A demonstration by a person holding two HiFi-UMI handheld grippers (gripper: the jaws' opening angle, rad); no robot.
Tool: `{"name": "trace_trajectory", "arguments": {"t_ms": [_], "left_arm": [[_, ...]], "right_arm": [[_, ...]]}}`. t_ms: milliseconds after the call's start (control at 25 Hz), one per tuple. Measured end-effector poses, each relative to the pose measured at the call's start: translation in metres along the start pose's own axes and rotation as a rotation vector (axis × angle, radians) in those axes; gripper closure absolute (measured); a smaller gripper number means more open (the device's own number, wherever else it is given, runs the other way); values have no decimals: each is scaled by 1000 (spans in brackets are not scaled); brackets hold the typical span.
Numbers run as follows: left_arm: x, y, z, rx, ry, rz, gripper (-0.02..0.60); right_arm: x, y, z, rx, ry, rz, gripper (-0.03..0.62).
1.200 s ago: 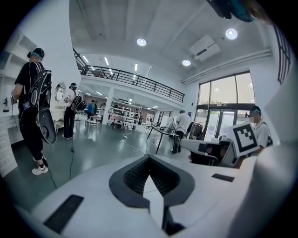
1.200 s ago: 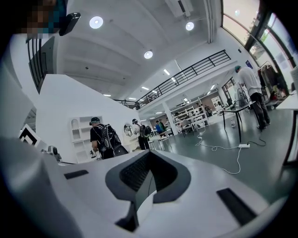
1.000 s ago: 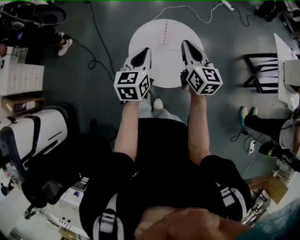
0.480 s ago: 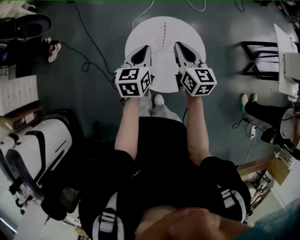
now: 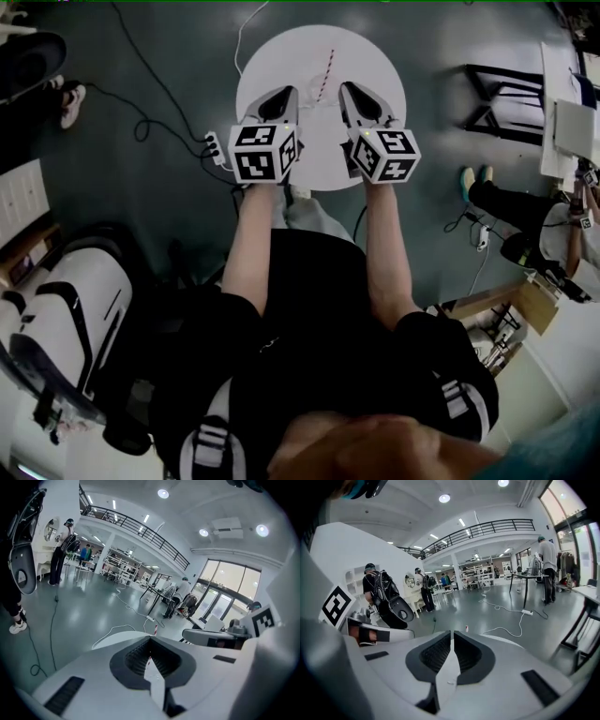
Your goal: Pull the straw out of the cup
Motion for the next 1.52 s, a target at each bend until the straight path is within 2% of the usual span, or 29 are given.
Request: {"name": "trace_trajectory", "arguments": {"t_ms": [80,160,200,400,560,640,800,1120,1200,1520], "left_arm": [[5,2,-12,-15,-2,-15,575],[9,4,-24,-29,-1,-27,575],[11,4,-30,-37,0,-34,575],[26,4,-51,-63,9,-65,575],[34,9,-55,45,30,-94,575],[37,11,-55,70,24,-102,575],[38,11,-56,55,-3,-113,575],[37,16,-63,52,13,-110,575],[37,16,-65,51,17,-111,575],[25,21,-57,53,17,-81,575]], "right_arm": [[11,-3,1,8,-15,-24,566],[23,-8,1,22,-13,-52,500],[29,-11,2,30,-16,-69,491],[55,-28,20,45,-75,-130,491],[70,-36,33,54,-104,-151,491],[77,-40,36,54,-107,-163,491],[87,-49,38,59,-113,-197,496],[101,-55,50,77,-162,-230,536],[102,-55,52,81,-178,-228,556],[86,-42,42,79,-169,-166,560]]}}
Point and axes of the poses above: the fingertips, and each gripper's own axes: x forward along the fingers, z to its right, y out of its top, the point moved 9 cm from there along -x, backward along the fingers, and after that the axes turned 2 degrees about y, right-handed, at the moved point
